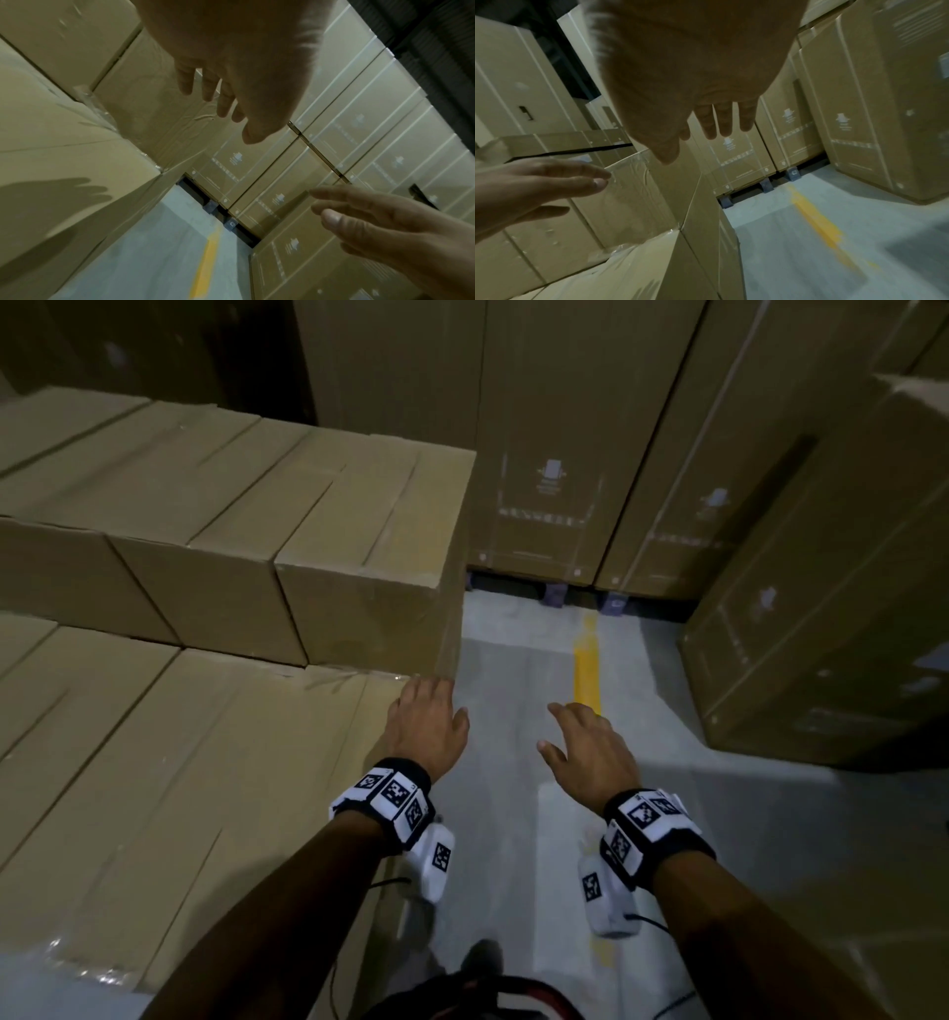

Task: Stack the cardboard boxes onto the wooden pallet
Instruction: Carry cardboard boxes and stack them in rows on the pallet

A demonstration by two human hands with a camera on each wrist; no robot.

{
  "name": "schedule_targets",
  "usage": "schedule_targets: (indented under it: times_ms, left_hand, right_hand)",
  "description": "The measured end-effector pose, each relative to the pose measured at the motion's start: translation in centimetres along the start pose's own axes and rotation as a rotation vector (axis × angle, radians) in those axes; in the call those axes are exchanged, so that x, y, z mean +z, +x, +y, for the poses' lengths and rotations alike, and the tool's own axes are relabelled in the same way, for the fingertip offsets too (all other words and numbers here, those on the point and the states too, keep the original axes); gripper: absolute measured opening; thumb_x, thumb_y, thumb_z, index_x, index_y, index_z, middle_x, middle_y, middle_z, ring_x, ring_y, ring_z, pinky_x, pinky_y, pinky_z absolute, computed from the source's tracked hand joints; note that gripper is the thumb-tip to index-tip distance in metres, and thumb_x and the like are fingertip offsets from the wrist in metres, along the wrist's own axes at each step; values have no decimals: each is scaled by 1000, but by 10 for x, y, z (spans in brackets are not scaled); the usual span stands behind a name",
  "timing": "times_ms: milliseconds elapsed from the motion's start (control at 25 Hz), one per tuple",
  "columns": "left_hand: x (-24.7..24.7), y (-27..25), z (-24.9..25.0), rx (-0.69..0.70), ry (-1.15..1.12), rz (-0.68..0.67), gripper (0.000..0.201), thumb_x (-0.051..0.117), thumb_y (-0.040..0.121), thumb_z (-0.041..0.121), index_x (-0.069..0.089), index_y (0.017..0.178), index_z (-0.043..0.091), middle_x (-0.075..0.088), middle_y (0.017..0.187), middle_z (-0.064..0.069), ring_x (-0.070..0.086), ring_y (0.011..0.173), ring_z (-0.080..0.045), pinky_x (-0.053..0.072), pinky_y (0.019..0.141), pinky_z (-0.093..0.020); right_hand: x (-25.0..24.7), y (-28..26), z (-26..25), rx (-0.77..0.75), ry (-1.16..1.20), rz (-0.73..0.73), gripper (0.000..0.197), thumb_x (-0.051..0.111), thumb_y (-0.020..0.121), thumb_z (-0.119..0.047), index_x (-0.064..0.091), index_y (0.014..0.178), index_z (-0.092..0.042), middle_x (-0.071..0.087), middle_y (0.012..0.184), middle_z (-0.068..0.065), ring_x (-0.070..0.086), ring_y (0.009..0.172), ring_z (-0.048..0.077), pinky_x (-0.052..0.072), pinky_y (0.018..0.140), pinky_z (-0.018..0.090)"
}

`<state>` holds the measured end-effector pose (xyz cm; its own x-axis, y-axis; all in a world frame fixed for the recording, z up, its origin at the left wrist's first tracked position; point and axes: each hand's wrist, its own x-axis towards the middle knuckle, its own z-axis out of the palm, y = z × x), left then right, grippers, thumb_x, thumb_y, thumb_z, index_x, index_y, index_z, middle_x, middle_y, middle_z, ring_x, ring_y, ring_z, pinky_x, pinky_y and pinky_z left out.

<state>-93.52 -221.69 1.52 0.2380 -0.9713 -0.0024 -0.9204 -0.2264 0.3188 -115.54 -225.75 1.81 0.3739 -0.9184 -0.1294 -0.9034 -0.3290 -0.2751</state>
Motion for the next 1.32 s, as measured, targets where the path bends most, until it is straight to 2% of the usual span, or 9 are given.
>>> schedule_targets:
  times_ms: [280,440,640,800,960,1120,1320]
  left_hand:
    - [-23,109,-12,-171,103,110,60,47,98,41,35,148,10,33,156,-12,24,146,-30,27,118,-45]
    - [-31,140,-24,-316,185,178,62,48,98,45,35,148,11,36,154,-12,28,144,-28,25,120,-42]
    - [-51,183,-35,-561,160,283,55,42,99,42,41,143,9,45,147,-12,36,138,-29,33,114,-42]
    - [-75,217,-30,-769,119,279,54,39,100,40,42,142,7,44,147,-14,33,139,-30,32,111,-43]
    - [-94,246,-32,-879,83,197,56,39,102,43,38,146,8,38,152,-15,31,141,-32,30,113,-45]
    - [-96,272,-50,-921,92,131,57,39,101,45,38,144,8,37,152,-15,32,139,-33,32,112,-47]
    - [-103,308,-97,-930,82,82,57,37,98,45,42,138,5,40,147,-18,36,134,-35,35,110,-47]
  right_hand:
    - [-36,144,-6,-205,-32,-36,60,51,101,-40,30,154,-21,33,156,7,35,139,31,36,109,43]
    - [-42,219,-21,-377,-36,-89,69,59,97,-42,27,155,-22,32,157,7,33,140,30,33,110,43]
    - [-56,316,-48,-621,-53,-125,82,68,91,-42,22,156,-26,21,163,8,25,146,30,29,116,46]
    - [-78,372,-63,-827,-67,-123,80,70,89,-39,24,154,-27,17,163,10,19,149,30,22,118,48]
    - [-82,415,-71,-923,-128,-118,85,68,88,-47,19,155,-28,14,164,10,15,151,29,17,121,46]
    - [-78,444,-86,-1002,-205,-107,95,68,83,-60,15,156,-30,13,165,10,14,151,30,14,121,46]
    - [-69,479,-103,-1110,-285,-195,111,72,73,-69,8,157,-35,3,167,7,5,153,30,6,122,48]
